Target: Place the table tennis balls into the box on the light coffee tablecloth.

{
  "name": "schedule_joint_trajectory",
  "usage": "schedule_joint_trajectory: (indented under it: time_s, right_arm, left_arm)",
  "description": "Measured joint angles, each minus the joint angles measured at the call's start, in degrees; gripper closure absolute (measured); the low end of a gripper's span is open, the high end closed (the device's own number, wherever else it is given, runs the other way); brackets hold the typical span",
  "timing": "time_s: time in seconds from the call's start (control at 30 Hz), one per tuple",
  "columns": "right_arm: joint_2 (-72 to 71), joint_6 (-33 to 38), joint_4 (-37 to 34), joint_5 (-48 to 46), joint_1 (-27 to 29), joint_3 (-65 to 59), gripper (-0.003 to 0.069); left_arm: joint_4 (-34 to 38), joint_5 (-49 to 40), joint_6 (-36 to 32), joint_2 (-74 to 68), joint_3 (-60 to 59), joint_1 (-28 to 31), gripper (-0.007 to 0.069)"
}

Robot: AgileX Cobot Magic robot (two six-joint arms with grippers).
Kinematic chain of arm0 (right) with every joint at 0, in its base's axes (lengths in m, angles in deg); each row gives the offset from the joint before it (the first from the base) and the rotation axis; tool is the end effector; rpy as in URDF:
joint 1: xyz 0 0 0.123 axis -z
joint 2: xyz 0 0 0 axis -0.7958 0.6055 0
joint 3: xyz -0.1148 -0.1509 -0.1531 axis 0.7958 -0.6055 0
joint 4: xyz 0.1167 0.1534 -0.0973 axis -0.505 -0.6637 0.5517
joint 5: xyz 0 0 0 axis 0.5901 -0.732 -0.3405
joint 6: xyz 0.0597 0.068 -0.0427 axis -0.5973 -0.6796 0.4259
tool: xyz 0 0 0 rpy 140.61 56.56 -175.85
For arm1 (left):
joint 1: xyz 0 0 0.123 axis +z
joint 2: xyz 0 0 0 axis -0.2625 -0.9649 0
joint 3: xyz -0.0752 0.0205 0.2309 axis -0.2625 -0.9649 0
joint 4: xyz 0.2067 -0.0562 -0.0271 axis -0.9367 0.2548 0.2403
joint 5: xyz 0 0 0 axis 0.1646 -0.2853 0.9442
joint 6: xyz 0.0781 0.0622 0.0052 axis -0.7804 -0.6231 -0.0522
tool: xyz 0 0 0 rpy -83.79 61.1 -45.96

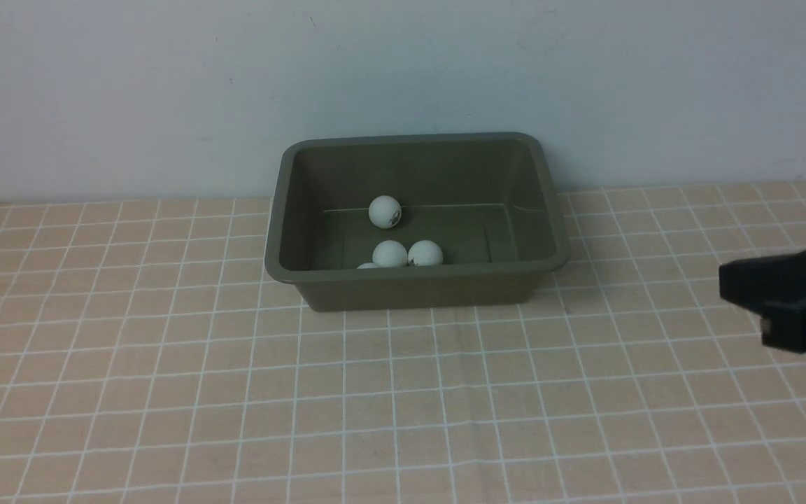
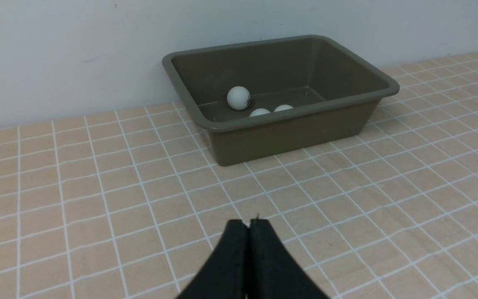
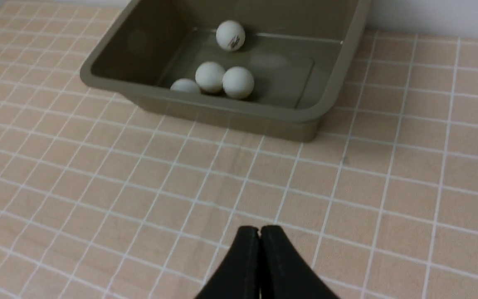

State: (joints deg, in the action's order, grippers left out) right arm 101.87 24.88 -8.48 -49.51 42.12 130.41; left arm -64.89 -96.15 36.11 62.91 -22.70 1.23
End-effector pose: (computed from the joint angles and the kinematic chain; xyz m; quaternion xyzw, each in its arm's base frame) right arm 0.1665 0.0669 0.2855 -0.1437 0.8859 0.2045 0.3908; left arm 0.0322 -0.0215 0.2535 0.1164 0.7748 -0.1416 0.6050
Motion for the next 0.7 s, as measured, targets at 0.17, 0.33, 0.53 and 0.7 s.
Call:
schedule_joint_trajectory:
  time_s: [0.17, 0.33, 0.53, 0.7]
  right_arm:
    - [-0.05, 3.51, 3.63, 0.2, 0.0, -0.02, 0.0675]
    - [-0.17, 4.89, 5.56, 4.18, 0.4, -0.2, 0.0675]
    - [-8.02, 5.26, 5.56, 13.35, 5.98, -7.61, 0.0675]
    - [-20.5, 5.26, 5.65, 23.63, 10.09, -20.83, 0.0675]
  left_arm:
    - [0.0, 0.0, 0.0, 0.0, 0.0, 0.0, 0.0693]
    - [0.0, 0.0, 0.0, 0.0, 0.0, 0.0, 0.0693]
    - [0.0, 0.0, 0.0, 0.0, 0.0, 0.0, 0.0693]
    - [0.0, 0.0, 0.0, 0.0, 0.0, 0.0, 0.0693]
